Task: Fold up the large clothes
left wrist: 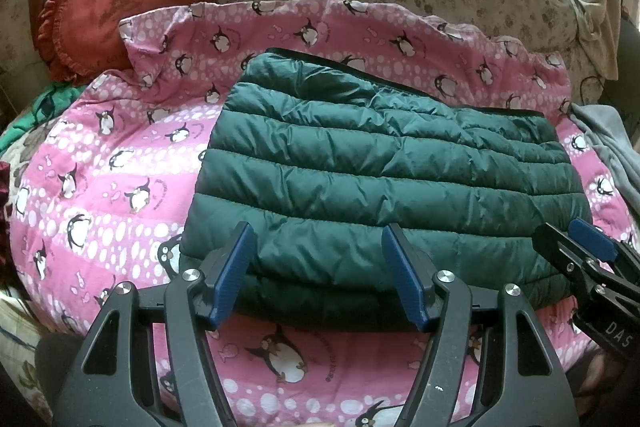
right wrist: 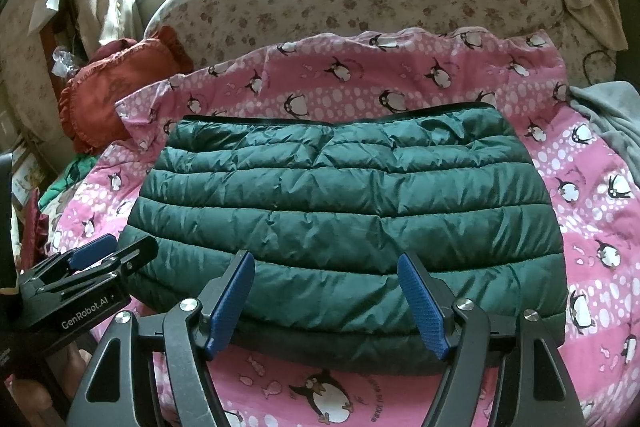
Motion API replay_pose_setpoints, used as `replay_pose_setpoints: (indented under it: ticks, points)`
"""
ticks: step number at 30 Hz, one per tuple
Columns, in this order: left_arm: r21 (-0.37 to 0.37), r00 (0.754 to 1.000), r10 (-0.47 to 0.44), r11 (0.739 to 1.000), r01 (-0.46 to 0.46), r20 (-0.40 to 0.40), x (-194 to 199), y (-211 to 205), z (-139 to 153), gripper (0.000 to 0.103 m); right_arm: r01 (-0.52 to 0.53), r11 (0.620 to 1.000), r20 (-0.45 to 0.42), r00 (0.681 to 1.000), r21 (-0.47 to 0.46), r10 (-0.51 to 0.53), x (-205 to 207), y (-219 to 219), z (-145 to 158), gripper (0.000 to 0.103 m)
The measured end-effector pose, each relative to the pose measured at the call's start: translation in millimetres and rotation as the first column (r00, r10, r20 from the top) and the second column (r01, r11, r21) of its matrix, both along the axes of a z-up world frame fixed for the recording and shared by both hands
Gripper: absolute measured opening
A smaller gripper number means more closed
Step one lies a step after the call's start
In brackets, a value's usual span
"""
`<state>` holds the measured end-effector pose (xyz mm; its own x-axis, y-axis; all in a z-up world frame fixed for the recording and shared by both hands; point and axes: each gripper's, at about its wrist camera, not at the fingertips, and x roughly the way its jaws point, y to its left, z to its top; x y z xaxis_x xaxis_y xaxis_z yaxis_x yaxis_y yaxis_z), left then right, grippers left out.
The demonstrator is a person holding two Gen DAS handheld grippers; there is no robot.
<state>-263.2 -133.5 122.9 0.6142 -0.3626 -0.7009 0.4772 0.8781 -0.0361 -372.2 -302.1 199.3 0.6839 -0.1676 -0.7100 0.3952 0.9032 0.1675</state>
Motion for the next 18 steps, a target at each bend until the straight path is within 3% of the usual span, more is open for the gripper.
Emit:
replay_pose_setpoints:
  ticks: [18]
  points:
    - [0.003, 1.0, 0.006, 1.0, -0.006, -0.024, 10.4, 2.3, -11.5, 0.067, -0.001, 1.0, -0.016, 1.0, 0.013, 0.001, 2.5, -4.2, -6.4, 0.072]
